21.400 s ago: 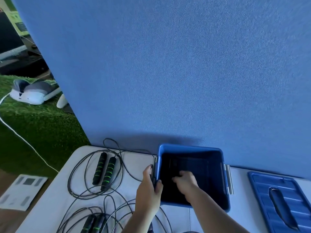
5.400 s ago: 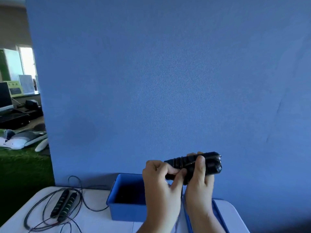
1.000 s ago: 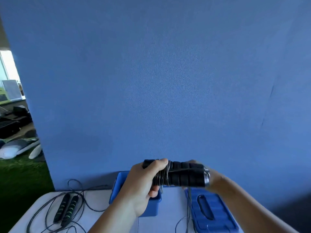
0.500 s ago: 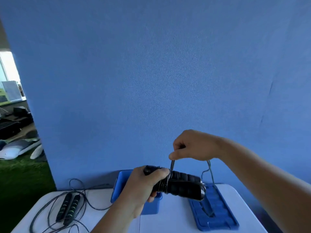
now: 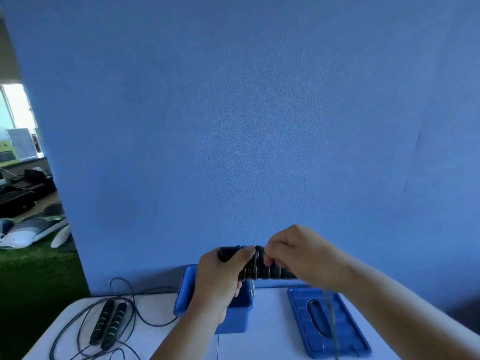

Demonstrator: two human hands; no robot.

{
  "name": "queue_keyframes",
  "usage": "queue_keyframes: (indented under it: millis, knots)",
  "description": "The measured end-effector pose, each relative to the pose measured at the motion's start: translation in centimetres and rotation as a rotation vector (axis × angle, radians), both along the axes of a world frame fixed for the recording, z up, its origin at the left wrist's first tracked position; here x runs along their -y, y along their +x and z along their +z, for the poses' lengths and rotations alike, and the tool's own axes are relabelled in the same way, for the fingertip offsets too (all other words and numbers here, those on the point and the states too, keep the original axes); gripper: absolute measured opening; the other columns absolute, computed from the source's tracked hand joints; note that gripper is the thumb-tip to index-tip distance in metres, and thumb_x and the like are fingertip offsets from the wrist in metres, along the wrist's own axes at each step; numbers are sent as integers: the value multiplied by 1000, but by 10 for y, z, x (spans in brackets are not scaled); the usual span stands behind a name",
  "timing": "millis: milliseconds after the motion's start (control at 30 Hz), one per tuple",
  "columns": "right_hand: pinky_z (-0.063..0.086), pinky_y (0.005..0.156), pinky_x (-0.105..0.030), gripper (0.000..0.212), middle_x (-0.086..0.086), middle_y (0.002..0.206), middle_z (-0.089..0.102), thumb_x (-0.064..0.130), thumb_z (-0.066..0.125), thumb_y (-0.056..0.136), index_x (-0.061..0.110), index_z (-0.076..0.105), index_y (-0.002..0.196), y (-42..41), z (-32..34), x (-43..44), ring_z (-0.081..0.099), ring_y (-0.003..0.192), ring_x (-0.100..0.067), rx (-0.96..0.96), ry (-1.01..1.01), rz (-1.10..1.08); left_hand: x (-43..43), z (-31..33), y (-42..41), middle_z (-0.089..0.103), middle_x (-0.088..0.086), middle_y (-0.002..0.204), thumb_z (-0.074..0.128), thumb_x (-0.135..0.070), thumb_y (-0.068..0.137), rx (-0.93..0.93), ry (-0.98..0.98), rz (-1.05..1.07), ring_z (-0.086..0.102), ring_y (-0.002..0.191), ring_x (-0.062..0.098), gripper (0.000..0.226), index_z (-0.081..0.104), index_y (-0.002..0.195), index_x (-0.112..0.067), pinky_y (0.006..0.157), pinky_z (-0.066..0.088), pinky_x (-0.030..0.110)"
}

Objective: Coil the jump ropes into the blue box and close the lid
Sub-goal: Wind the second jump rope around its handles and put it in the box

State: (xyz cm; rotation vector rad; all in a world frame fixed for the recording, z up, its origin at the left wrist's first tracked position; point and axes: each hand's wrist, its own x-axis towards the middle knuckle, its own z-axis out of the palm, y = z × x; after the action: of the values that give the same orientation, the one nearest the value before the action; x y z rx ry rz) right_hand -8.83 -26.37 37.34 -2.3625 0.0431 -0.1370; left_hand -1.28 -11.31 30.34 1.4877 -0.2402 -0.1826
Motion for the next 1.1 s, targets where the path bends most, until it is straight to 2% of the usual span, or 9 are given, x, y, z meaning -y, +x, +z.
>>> queue_keyframes:
  millis: [67,200,400,533,600,767,867,967,1100]
  knots:
    - [32,50,-28,26,6,55,48,21,53,93,14,69,73,-7,-11,-6,37,52,-15,9,95,-10,1,2,2,41,8,51,75,-28,85,29,9,29,33,42,20,39,49,61,-11,45,26,27]
    - [34,48,-18,27,12,51,55,21,50,98,14,67,79,-19,-35,-19,40,45,-3,68,88,-14,1,2,2,44,9,52,74,-31,85,41,3,74,37,46,20,43,47,58,-13,48,30,29]
    - [39,54,-20,25,5,60,62,27,48,100,20,65,83,-25,-69,-28,48,51,-2,132,106,-29,4,-2,-3,45,7,55,77,-33,84,-40,-64,113,42,47,19,36,56,64,-11,48,34,28]
    - [39,57,-19,26,7,60,63,28,47,102,23,64,83,-27,-85,-26,48,53,-2,188,111,-32,5,-2,-5,51,7,60,79,-34,82,-111,-127,149,45,50,19,44,63,81,7,46,37,27]
    - [39,57,-17,27,6,59,63,26,47,103,24,63,82,-27,-92,-25,49,52,-2,208,131,-24,5,0,-7,51,7,62,79,-32,83,-150,-162,157,45,50,20,42,64,84,7,44,37,26]
    - [39,55,-23,29,1,58,55,21,43,105,17,58,80,-28,-107,-17,44,50,-6,223,254,11,5,8,-18,50,2,57,80,-29,82,-220,-204,126,44,49,17,26,65,80,-8,41,35,23]
    - [44,52,-33,30,-2,62,45,28,41,105,21,54,79,-26,-113,-5,40,56,-18,204,351,66,6,14,-23,49,1,55,80,-29,82,-263,-233,92,43,46,15,24,66,80,-9,40,33,21]
    - [48,55,-38,31,-4,64,39,33,42,104,29,55,76,-21,-115,6,38,58,-19,219,378,112,6,18,-28,46,2,53,78,-26,84,-264,-256,48,38,43,15,24,63,80,-9,40,27,20]
    - [49,57,-34,34,-4,64,35,32,44,102,35,54,70,-16,-109,21,34,60,-20,176,323,158,1,21,-31,46,2,55,76,-27,85,-243,-245,-34,37,45,16,24,61,79,-10,41,23,20]
